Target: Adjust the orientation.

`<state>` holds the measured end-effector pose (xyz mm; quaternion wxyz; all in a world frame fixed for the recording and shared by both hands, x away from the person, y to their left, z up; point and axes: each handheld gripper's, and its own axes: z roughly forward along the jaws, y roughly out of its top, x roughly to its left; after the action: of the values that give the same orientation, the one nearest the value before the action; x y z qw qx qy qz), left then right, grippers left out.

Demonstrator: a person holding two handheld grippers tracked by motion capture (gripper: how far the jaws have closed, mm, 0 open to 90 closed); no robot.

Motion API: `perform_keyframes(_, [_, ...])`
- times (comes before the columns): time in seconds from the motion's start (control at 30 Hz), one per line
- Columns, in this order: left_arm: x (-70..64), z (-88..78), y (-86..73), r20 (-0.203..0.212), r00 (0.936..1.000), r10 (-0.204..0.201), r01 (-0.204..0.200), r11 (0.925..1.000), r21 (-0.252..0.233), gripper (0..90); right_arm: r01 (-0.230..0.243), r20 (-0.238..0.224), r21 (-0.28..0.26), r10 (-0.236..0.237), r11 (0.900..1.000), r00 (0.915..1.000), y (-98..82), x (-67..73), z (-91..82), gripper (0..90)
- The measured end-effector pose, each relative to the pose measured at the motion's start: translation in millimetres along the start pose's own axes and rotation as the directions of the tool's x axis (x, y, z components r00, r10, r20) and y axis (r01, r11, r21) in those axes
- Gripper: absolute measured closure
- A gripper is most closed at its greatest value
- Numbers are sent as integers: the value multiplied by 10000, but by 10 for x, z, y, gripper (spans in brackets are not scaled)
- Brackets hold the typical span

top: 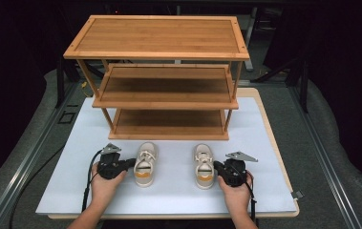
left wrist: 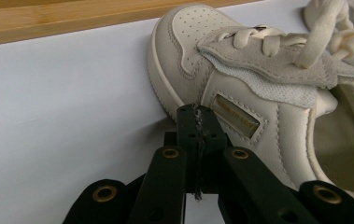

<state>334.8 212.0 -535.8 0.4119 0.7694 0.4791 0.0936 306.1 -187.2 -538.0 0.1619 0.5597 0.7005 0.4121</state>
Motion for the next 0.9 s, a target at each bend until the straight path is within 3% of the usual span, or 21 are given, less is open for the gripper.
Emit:
perform_keyframes(0.2, [-125, 95, 31, 259, 9996, 81, -81, 10000, -1, 898, -107, -222, 3, 107, 9999, 9997, 8, 90, 63, 900])
perform_keyframes(0.3, [-171, 119, 44, 316, 9994, 168, -170, 9998, 67, 898, 155, -387, 64, -153, 9999, 9991, 35, 182, 134, 898])
perform_keyframes(0.43, [-173, 116, 41, 299, 9994, 195, -198, 9998, 76, 898, 107, -205, 46, -106, 9999, 9997, 70, 186, 202, 871])
perform_keyframes(0.53, [-175, 118, 40, 291, 9994, 193, -194, 9998, 64, 898, -233, -231, 3, 233, 9997, 9995, 102, 116, 270, 854])
perform_keyframes(0.57, [-177, 117, 38, 271, 9994, 208, -210, 9998, 59, 897, -632, -464, -17, 631, 9980, 9969, 124, 79, 318, 878])
perform_keyframes(0.63, [-182, 115, 34, 288, 9994, 187, -189, 9998, 61, 898, -686, -544, 7, 685, 9976, 9962, 127, 78, 325, 884])
perform_keyframes(0.9, [-212, 135, 37, 422, 9990, 168, -171, 9998, 67, 897, -228, -875, 26, 230, 9997, 9959, 84, 291, 334, 889])
